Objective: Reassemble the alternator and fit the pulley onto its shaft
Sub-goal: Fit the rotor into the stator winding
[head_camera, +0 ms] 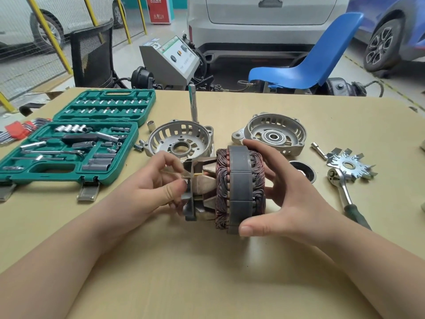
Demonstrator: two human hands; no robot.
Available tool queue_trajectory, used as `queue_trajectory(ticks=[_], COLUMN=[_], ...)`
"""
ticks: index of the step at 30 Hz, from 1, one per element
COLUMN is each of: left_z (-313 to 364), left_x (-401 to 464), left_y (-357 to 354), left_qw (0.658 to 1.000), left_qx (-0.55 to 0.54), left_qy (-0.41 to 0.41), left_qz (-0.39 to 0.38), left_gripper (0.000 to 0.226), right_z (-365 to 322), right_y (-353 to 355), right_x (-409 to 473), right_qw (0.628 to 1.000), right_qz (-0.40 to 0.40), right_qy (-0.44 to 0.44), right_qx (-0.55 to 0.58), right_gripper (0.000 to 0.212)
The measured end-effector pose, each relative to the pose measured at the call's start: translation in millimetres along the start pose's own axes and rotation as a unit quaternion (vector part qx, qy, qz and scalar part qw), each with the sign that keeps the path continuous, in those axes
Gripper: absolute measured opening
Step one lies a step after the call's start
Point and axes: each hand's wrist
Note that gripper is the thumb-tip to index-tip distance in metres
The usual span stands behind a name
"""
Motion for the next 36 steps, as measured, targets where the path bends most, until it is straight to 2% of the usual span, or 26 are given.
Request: queue_trajectory(ticks=[5,12,18,23,25,27,30,34,36], left_z=[-3.1,-3.5,-3.1,-5.7,-6.0,-6.7,-8.5,-12.1,-13.0], left_x=[-0.5,-1.9,5.1,5.8,6.0,6.1,7.0,8.8,8.8], left_y=[0.0,-2.9,-10.7,-14.2,-13.3,-13.3,-16.4,-20.2,-20.8], left_qw=[0.999,0.993,0.991,0.989,0.983,0.972,0.959,0.95,0.948], left_qx=[0.03,0.094,0.087,0.093,0.133,0.184,0.214,0.23,0.234], left_qy=[-0.01,-0.068,-0.069,-0.084,-0.097,-0.126,-0.164,-0.183,-0.188], left_qz=[0.008,0.014,0.073,0.08,0.076,0.072,0.084,0.102,0.108], left_gripper=[0.023,0.026,0.024,0.02,0.025,0.031,0.024,0.024,0.025], right_z=[-3.3,-7.2,-9.7,-10.0,-8.5,-6.6,-4.8,-4.6,-5.8], right_y=[-1.7,-7.3,-15.7,-16.8,-16.4,-14.0,-7.9,7.9,17.9], right_x=[-2.0,-8.0,-5.4,-7.6,-7.6,-7.2,-3.8,1.2,2.2], right_qw=[1.0,0.997,0.998,0.997,0.997,0.997,0.998,0.998,0.995], right_qz=[-0.004,0.014,0.064,0.077,0.076,0.071,0.046,-0.02,-0.032], right_qy=[0.008,0.048,0.014,-0.003,-0.007,-0.014,-0.023,-0.042,-0.06], right_qx=[-0.015,-0.061,-0.009,0.018,0.027,0.033,0.042,0.043,0.079], right_gripper=[0.122,0.122,0.114,0.114,0.114,0.115,0.114,0.112,0.101])
Point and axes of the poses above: each hand's wrist, its own x-axis towards the middle knuckle, its own y-axis out of the back of the hand, z = x × y, and after that the axes turned 7 degrees about -x, right-handed
